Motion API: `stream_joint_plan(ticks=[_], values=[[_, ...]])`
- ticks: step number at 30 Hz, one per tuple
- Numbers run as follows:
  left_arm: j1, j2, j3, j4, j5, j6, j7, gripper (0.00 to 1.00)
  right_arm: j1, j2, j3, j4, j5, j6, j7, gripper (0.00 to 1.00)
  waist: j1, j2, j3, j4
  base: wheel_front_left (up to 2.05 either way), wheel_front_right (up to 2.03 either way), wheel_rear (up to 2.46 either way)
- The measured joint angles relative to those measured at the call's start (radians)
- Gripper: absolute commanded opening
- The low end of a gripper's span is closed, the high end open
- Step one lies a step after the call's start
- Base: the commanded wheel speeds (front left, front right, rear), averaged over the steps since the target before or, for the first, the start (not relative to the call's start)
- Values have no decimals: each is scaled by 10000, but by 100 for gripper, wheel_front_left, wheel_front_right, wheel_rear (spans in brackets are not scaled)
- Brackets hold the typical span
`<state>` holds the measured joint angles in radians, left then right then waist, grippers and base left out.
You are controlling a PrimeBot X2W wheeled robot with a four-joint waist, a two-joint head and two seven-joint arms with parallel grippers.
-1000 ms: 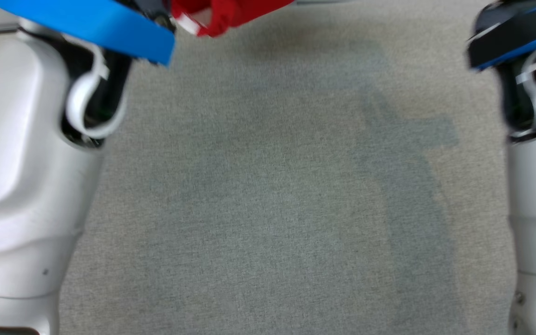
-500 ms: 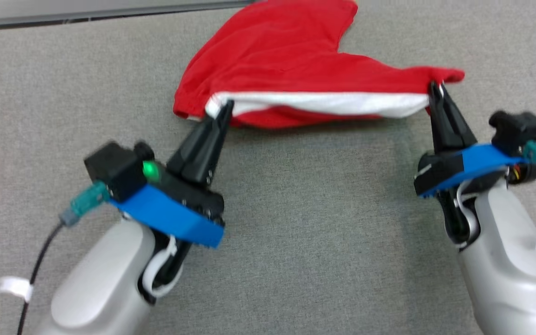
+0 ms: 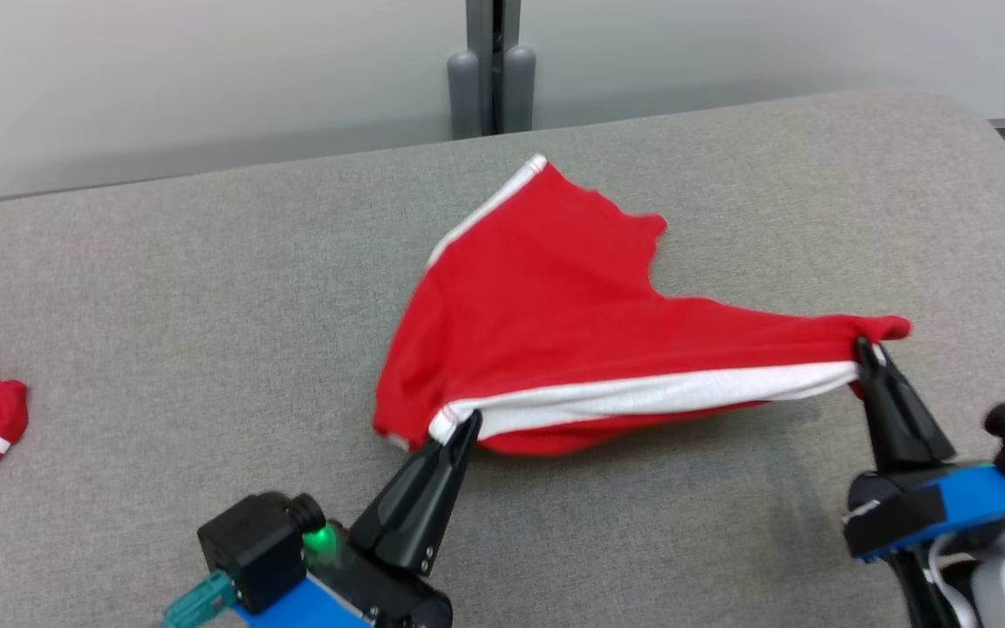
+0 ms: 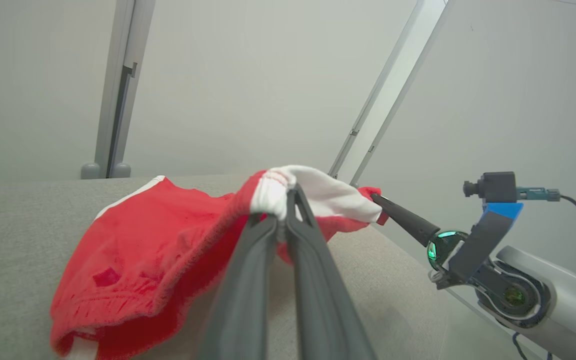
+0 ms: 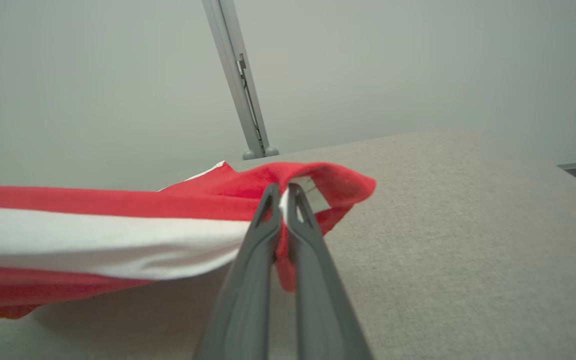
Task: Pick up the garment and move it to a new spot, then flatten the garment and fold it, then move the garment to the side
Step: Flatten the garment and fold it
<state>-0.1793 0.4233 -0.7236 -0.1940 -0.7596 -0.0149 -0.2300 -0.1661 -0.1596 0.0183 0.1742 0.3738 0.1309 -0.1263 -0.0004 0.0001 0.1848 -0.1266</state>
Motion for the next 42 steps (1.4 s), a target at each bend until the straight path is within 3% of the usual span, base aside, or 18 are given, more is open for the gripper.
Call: stream_joint_plan(ticks=[7, 12, 18, 25, 36, 37, 38, 39, 41, 42], values=[[848, 82, -107, -422, -360, 579, 307, 0, 1094, -8, -907, -2309, -466, 0, 1553, 0, 0, 0, -167, 154, 0, 0, 0], [742, -669, -182, 324, -828, 665, 364, 0, 499, -445, -828, -2290, -245, -2, 2721, 0, 2, 0, 113, 812, 0, 0, 0], [187, -1827, -71, 1630, -1676, 376, 359, 0, -1464, -1356, -366, -1112, -140, -2, 3743, 0, 3, 0, 603, 1787, 0, 0, 0], [-765, -2957, -67, 3218, -2493, -176, 629, 0, -3905, -2071, 702, 1112, 228, -2, 4980, 0, 4, 0, 1307, 2796, 0, 0, 0], [-1775, -3595, -278, 4753, -2991, -658, 518, 0, -6394, -2301, 1770, 4100, 36, -2, 5195, 0, 5, 0, 2295, 3792, 0, 0, 0], [-1825, -3624, -301, 4830, -3032, -671, 493, 0, -6512, -2326, 1894, 4278, -75, -2, 5122, 15, 5, 0, 2332, 3833, 0, 0, 0], [-1877, -3643, -326, 4886, -3058, -702, 454, 0, -6624, -2336, 1948, 4452, -184, 0, 4930, 45, 5, 0, 2359, 3860, 0, 0, 0], [-1928, -3657, -345, 4947, -3070, -715, 433, 0, -6743, -2347, 1981, 4604, -234, 0, 4746, 100, 6, 0, 2373, 3875, 0, 0, 0], [-1980, -3674, -355, 5033, -3179, -736, 418, 0, -6960, -2347, 2000, 4903, -297, -2, 4405, 100, 5, 0, 2369, 3864, 0, 0, 0], [-1994, -3678, -357, 5070, -3221, -736, 387, 31, -7047, -2345, 2000, 5032, -297, -2, 4270, 100, 5, 0, 2360, 3847, 0, 0, 0]])
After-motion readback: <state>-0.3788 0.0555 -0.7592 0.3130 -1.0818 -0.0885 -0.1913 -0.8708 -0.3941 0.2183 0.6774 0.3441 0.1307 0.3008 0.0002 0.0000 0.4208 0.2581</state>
